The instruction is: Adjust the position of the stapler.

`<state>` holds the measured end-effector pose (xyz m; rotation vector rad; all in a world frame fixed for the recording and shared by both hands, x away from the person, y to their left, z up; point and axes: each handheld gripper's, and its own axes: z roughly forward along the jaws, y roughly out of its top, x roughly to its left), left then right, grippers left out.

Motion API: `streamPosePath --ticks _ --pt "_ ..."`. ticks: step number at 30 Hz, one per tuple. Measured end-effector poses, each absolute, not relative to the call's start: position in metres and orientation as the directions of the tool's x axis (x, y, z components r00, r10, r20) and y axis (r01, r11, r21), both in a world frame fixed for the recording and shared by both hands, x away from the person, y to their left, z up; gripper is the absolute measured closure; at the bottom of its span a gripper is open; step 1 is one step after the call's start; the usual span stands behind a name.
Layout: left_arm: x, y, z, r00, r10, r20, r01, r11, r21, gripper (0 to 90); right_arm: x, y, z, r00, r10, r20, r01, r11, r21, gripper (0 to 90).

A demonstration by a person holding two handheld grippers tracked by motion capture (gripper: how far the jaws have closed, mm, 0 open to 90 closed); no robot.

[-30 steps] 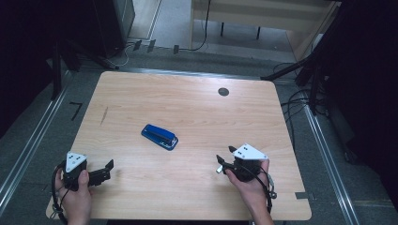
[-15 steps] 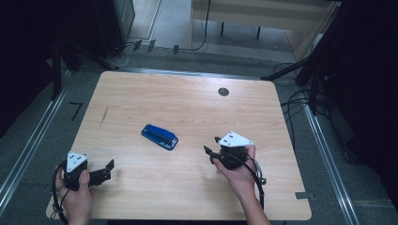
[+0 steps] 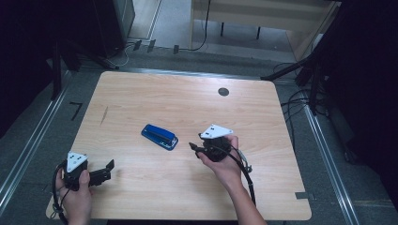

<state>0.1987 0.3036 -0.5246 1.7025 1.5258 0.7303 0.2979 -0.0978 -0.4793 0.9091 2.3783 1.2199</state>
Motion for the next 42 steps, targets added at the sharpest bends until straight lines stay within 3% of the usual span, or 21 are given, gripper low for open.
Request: streamPosePath --ticks 42 --pt "0.199 0.303 -0.525 0.14 0.989 -0.048 0.58 -0.043 0.814 0.3 0.336 -0.017 -0.492 -0.82 0.573 0.01 0.388 0.542 0.745 48.2"
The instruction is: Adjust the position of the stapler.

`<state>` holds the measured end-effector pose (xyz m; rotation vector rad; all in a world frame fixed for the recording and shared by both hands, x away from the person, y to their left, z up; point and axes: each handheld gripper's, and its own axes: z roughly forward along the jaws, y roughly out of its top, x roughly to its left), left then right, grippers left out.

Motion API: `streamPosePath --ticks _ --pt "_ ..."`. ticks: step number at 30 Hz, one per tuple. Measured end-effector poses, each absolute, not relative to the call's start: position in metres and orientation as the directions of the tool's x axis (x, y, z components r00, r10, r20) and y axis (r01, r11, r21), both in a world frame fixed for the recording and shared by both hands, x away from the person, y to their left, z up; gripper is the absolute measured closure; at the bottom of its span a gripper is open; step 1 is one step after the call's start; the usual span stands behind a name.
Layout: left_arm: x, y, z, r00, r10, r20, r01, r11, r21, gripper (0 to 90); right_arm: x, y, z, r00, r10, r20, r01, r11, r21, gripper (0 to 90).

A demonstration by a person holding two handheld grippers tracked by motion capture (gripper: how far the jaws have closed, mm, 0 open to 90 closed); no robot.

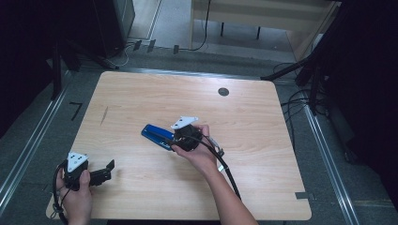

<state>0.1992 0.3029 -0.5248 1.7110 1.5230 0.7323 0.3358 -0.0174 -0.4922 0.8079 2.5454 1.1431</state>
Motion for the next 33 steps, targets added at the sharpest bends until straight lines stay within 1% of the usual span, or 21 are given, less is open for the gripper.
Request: streamPosePath --ticks 4,13,16,17,19,25,33 --pt "0.199 0.303 -0.525 0.14 0.989 -0.05 0.58 -0.041 0.814 0.3 0.341 -0.011 -0.493 -0.824 0.566 0.008 0.384 0.55 0.742 48.4" --pt "0.199 0.304 -0.525 0.14 0.989 -0.053 0.582 -0.039 0.813 0.3 0.352 0.002 -0.503 -0.825 0.565 0.029 0.411 0.563 0.717 49.8" --pt "0.199 0.304 -0.525 0.14 0.989 -0.054 0.581 -0.038 0.813 0.3 0.353 0.005 -0.505 -0.826 0.563 0.031 0.411 0.564 0.716 51.5" --pt "0.199 0.304 -0.525 0.14 0.989 -0.055 0.582 -0.037 0.812 0.3 0.354 0.006 -0.506 -0.825 0.563 0.038 0.414 0.558 0.719 55.4" --pt "0.199 0.304 -0.525 0.141 0.988 -0.055 0.582 -0.037 0.813 0.3 0.355 0.008 -0.508 -0.83 0.557 0.038 0.409 0.56 0.721 58.2" --pt "0.199 0.304 -0.525 0.141 0.988 -0.055 0.585 -0.038 0.81 0.3 0.356 0.011 -0.512 -0.833 0.552 0.033 0.409 0.573 0.71 63.1" --pt "0.199 0.304 -0.525 0.138 0.989 -0.054 0.586 -0.038 0.81 0.3 0.357 0.012 -0.514 -0.836 0.547 0.044 0.41 0.569 0.713 64.9"
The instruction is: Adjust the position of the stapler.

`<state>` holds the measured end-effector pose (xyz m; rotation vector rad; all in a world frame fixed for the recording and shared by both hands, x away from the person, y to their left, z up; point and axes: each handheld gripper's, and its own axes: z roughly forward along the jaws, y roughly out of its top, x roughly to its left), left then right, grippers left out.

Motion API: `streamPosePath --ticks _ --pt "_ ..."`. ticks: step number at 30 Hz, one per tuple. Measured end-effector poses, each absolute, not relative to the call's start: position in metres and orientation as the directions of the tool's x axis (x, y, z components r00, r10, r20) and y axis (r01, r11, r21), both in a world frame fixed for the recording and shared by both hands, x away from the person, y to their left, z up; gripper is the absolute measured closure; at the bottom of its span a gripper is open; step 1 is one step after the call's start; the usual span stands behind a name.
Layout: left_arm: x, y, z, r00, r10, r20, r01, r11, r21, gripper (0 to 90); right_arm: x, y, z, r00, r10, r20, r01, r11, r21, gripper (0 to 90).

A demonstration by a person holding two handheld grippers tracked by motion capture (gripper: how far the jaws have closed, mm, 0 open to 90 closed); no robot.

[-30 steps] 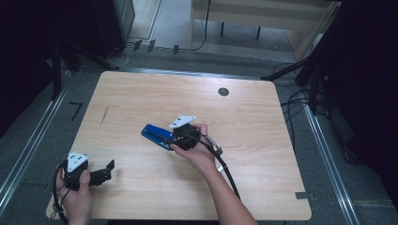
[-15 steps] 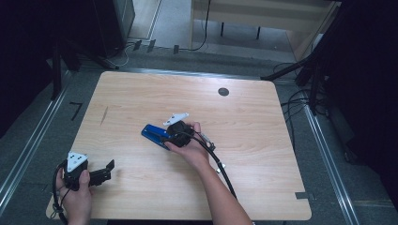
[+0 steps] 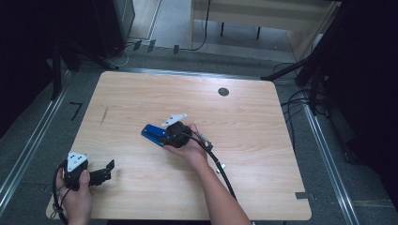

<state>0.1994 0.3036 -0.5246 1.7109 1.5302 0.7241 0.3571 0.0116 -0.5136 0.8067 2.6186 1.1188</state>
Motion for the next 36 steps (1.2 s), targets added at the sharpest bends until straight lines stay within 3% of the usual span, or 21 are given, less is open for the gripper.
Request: streamPosePath --ticks 16,36 --pt "0.2 0.304 -0.525 0.138 0.989 -0.056 0.588 -0.036 0.808 0.3 0.351 0.01 -0.51 -0.84 0.542 0.027 0.404 0.589 0.7 67.3" --pt "0.2 0.304 -0.525 0.134 0.989 -0.054 0.587 -0.036 0.809 0.3 0.325 -0.026 -0.508 -0.846 0.533 0.013 0.381 0.588 0.713 67.2"
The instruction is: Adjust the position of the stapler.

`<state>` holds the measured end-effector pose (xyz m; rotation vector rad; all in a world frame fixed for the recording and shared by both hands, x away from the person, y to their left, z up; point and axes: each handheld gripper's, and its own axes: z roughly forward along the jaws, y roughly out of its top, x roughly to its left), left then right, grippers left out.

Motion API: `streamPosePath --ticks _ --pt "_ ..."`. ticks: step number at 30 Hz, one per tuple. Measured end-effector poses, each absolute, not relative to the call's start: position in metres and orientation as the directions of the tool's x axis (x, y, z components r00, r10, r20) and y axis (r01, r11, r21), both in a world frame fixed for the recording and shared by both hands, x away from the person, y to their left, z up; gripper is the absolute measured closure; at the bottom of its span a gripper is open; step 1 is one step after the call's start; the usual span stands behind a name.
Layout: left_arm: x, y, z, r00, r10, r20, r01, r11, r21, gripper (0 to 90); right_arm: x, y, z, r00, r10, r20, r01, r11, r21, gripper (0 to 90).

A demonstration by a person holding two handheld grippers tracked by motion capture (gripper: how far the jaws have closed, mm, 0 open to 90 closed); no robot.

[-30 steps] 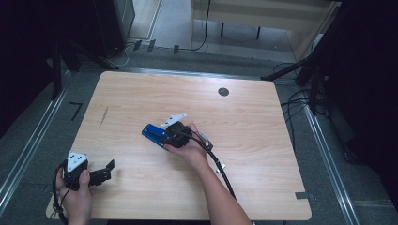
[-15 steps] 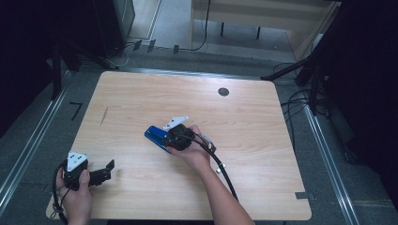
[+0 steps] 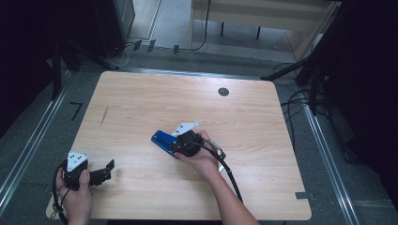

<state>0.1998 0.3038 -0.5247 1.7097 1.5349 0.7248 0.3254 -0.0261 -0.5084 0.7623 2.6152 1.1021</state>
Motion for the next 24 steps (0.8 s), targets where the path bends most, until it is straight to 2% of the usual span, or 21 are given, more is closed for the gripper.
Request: streamPosePath --ticks 24 --pt "0.2 0.303 -0.525 0.133 0.99 -0.051 0.587 -0.038 0.809 0.3 0.292 -0.061 -0.511 -0.846 0.532 0.002 0.368 0.582 0.725 67.1"
